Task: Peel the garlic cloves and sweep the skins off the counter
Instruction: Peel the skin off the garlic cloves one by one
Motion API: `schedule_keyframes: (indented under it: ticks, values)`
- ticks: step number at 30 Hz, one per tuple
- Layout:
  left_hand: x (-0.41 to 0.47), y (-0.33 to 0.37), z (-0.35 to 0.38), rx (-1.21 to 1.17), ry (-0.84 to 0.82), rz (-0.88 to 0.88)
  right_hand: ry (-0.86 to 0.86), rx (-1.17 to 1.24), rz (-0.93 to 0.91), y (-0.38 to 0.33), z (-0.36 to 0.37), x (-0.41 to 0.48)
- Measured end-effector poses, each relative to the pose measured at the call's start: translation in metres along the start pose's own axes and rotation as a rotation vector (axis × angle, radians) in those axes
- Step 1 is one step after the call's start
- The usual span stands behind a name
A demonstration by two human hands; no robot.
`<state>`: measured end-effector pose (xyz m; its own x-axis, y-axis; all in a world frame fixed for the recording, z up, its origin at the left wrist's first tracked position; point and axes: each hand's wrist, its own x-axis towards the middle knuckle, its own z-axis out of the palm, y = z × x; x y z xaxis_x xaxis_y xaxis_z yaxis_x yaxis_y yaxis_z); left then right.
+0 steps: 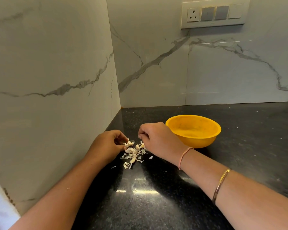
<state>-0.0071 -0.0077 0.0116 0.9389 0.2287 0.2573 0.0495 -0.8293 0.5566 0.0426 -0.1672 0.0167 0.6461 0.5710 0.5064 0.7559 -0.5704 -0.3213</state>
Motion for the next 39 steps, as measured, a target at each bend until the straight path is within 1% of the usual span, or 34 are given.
schedule_keyframes:
  ticks: [3, 6, 9, 12, 14, 17, 19, 22, 24, 26, 30, 34, 39]
  values:
    - [0.000, 0.003, -0.001, -0.088, 0.088, 0.014, 0.029, 0.044, 0.012, -0.001, 0.000, 0.001]
    - [0.000, 0.007, -0.003, -0.273, 0.149, 0.022, 0.047, 0.133, 0.041, -0.003, 0.001, 0.000]
    - [-0.003, 0.011, -0.003, -0.448, 0.156, 0.028, 0.019, 0.292, 0.095, -0.005, 0.003, 0.000]
    - [-0.004, 0.013, -0.002, -0.562, 0.143, 0.030, 0.000, 0.380, 0.120, -0.007, 0.005, 0.000]
    - [-0.003, 0.014, -0.001, -0.600, 0.132, 0.032, 0.015, 0.379, 0.113, -0.007, 0.005, 0.000]
    - [-0.004, 0.015, -0.002, -0.674, 0.126, 0.026, 0.083, 0.342, 0.111, -0.008, 0.004, 0.001]
    - [-0.004, 0.015, -0.002, -0.659, 0.149, 0.025, 0.119, 0.367, 0.119, -0.007, 0.004, 0.001]
    - [-0.004, 0.015, -0.002, -0.468, 0.236, 0.025, 0.147, 0.388, 0.129, -0.006, 0.005, 0.002]
    - [-0.006, 0.017, -0.002, -0.449, 0.259, 0.018, 0.162, 0.366, 0.118, -0.006, 0.006, 0.002]
    - [-0.006, 0.017, -0.001, -0.492, 0.236, 0.012, 0.181, 0.342, 0.095, -0.006, 0.005, 0.002]
    - [-0.007, 0.019, 0.001, -0.637, 0.099, 0.002, 0.202, 0.266, 0.037, -0.008, 0.003, 0.001]
    - [-0.008, 0.022, 0.001, -0.876, 0.011, -0.045, 0.216, 0.255, 0.053, -0.008, 0.003, 0.001]
    - [-0.008, 0.022, 0.002, -0.990, -0.046, -0.075, 0.197, 0.269, 0.064, -0.008, 0.001, 0.001]
